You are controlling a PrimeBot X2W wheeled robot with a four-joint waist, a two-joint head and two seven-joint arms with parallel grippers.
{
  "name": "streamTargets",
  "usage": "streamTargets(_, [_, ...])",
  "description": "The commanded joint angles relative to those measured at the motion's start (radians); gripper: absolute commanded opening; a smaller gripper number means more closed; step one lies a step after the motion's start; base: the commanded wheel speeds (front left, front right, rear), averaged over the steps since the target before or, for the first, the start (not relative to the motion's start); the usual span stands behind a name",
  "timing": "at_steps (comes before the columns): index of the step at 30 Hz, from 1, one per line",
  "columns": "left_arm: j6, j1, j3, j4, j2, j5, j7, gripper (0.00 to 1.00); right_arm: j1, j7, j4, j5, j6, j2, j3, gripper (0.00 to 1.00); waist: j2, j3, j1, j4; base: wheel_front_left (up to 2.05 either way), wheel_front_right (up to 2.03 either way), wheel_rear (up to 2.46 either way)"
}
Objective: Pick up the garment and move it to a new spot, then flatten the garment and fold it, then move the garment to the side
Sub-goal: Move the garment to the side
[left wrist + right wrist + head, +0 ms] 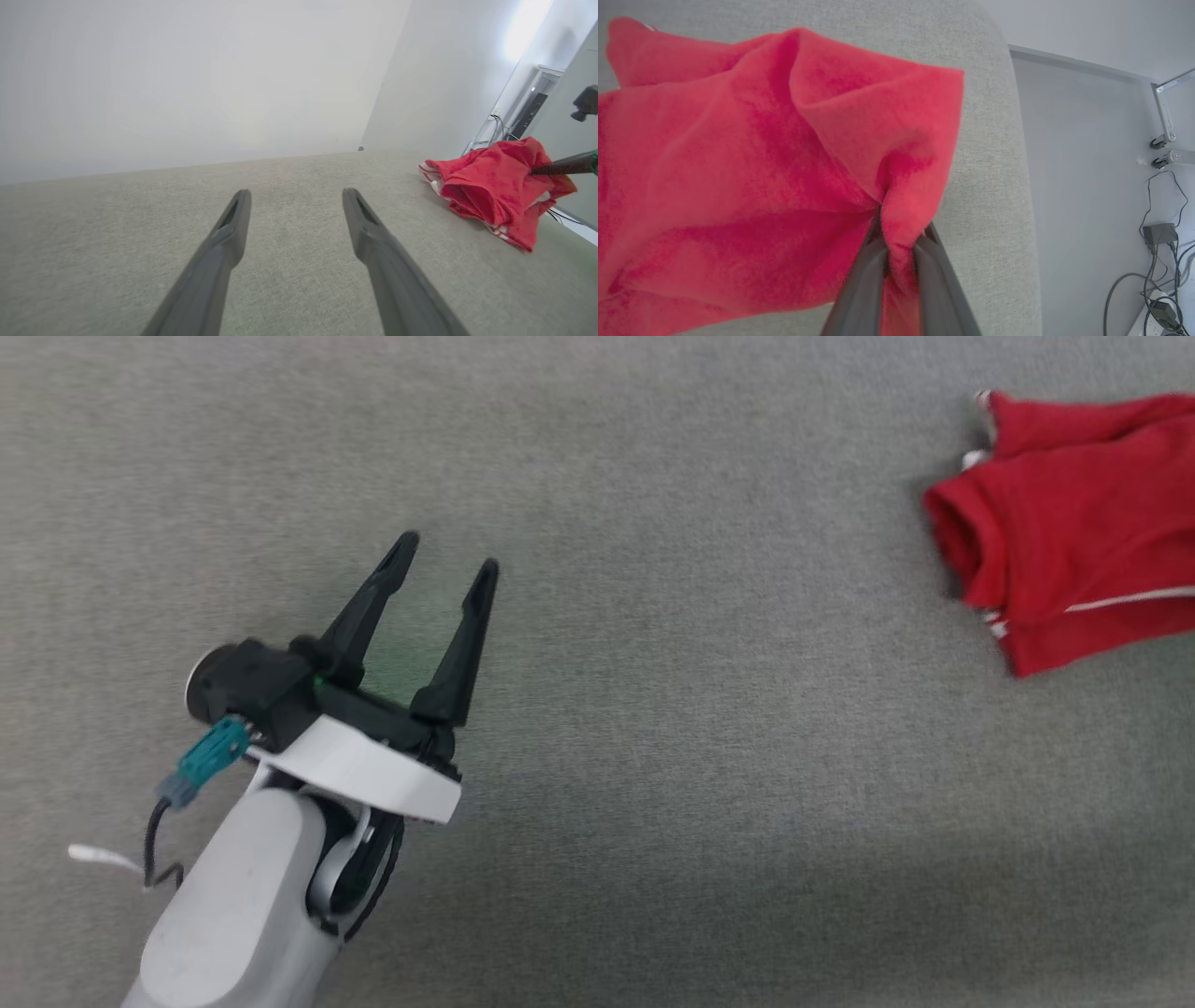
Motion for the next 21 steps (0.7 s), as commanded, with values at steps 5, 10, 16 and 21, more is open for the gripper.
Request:
streamTargets(5, [-0.003, -0.091, -0.063, 0.006, 0.018, 0.0, -0.004, 1.0, -0.081, -0.121, 0.095, -0.096, -0.002, -0.029, 0.0, 0.0, 0.0, 0.066, 0.0, -0.049, 0.0, 0.0, 0.0])
streamTargets(10, [-0.003, -0.151, -0.111, 0.01, 0.025, -0.002, -0.004, 1.0, -0.158, -0.216, 0.198, -0.208, -0.003, -0.037, -0.014, 0.0, 0.0, 0.102, 0.0, -0.053, 0.0, 0.0, 0.0])
streamTargets(16, [-0.003, -0.2, -0.15, 0.016, 0.019, 0.001, -0.004, 1.0, -0.237, -0.288, 0.334, -0.341, -0.003, 0.003, -0.055, 0.0, 0.0, 0.134, 0.0, -0.042, 0.0, 0.0, 0.0])
streamTargets(21, [-0.003, -0.224, -0.167, 0.016, 0.015, -0.008, -0.004, 1.0, -0.28, -0.315, 0.435, -0.394, -0.003, 0.045, -0.075, 0.0, 0.0, 0.15, 0.0, -0.026, 0.0, 0.0, 0.0])
